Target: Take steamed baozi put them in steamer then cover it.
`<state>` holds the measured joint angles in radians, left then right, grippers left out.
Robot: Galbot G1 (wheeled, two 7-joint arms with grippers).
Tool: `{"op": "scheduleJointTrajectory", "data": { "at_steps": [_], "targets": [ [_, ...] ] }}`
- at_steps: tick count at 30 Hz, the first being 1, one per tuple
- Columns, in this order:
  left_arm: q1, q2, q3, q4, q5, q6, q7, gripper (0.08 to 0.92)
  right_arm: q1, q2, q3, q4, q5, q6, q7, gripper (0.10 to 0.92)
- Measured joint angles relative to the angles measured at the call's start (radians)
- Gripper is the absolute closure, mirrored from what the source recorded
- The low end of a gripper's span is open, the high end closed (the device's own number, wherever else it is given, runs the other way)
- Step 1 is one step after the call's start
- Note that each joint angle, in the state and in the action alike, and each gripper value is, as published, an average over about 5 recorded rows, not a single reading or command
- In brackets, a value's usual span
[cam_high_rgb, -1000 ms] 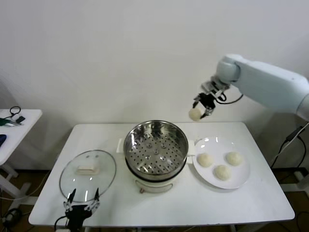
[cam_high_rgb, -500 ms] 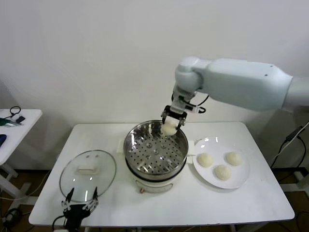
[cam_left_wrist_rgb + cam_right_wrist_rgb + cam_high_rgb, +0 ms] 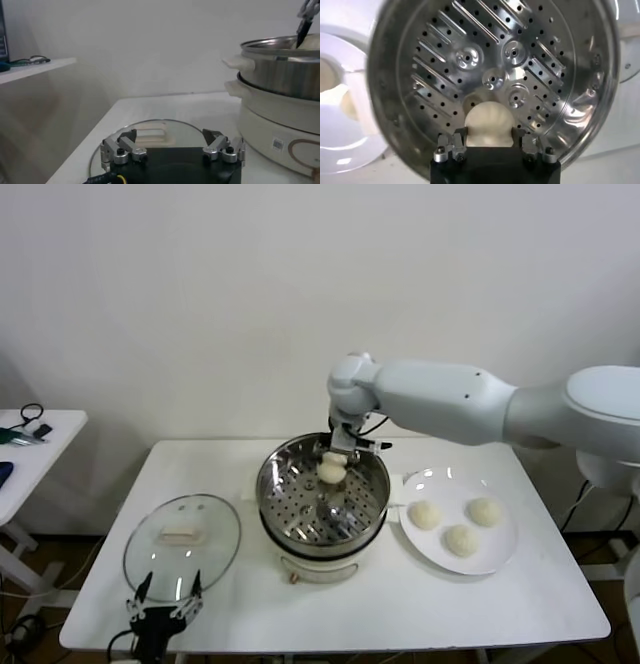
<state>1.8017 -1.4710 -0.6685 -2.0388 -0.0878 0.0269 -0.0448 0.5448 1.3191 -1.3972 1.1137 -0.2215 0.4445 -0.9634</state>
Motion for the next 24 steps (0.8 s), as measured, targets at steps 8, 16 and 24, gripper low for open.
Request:
{"op": "scheduleJointTrajectory", "data": {
  "at_steps": [8, 16, 24],
  "targets": [
    [0.008, 0.001, 0.000, -0.006, 0.000, -0.004, -0.005, 0.177, -0.013, 0.010, 0.011, -0.033, -0.002, 0.016, 0.027, 0.274],
    [0.020, 0.002, 0.001, -0.025, 0.014, -0.002, 0.000, 0.177, 0.137, -0.061, -0.052, 0.030, 0.244, -0.025, -0.029, 0.203],
    [0.022, 0.002, 0.002, -0.042, 0.017, 0.001, 0.003, 0.177, 0.322, -0.253, -0.203, 0.115, 0.576, -0.217, -0.081, 0.203]
  ]
}}
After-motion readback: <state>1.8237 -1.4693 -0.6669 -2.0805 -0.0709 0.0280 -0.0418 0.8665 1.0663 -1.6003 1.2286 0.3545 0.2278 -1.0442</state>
